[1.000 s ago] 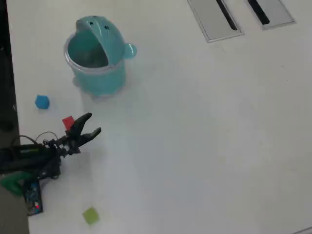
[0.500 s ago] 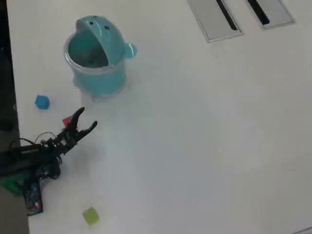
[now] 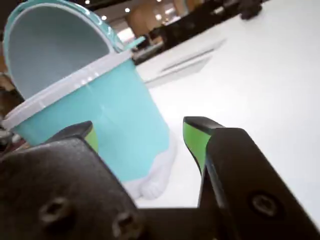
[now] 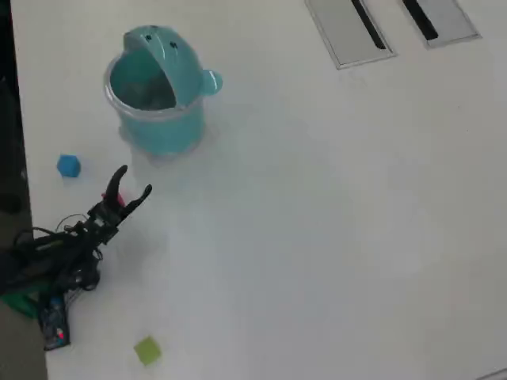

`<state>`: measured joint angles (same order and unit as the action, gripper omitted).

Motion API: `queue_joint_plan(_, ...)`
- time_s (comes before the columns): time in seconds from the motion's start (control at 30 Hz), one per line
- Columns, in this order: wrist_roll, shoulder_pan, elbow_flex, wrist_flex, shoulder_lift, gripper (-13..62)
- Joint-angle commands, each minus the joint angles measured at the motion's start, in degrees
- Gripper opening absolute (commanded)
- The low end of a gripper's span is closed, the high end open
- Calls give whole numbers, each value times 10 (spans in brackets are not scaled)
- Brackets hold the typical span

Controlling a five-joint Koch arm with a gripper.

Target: Grasp RGB lego blocks and put them in the bin one by one.

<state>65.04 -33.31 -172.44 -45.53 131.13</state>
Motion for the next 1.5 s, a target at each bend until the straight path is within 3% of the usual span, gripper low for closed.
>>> queue_joint_plan(0.0,48,-14,47,27,40,309)
queue_joint_plan(0.5,236,-86,95,201,40,310)
queue_joint_plan(0.9,412,-152,233,593,44,310)
queue_joint_plan(1.47,428,-242,267,728,34,309)
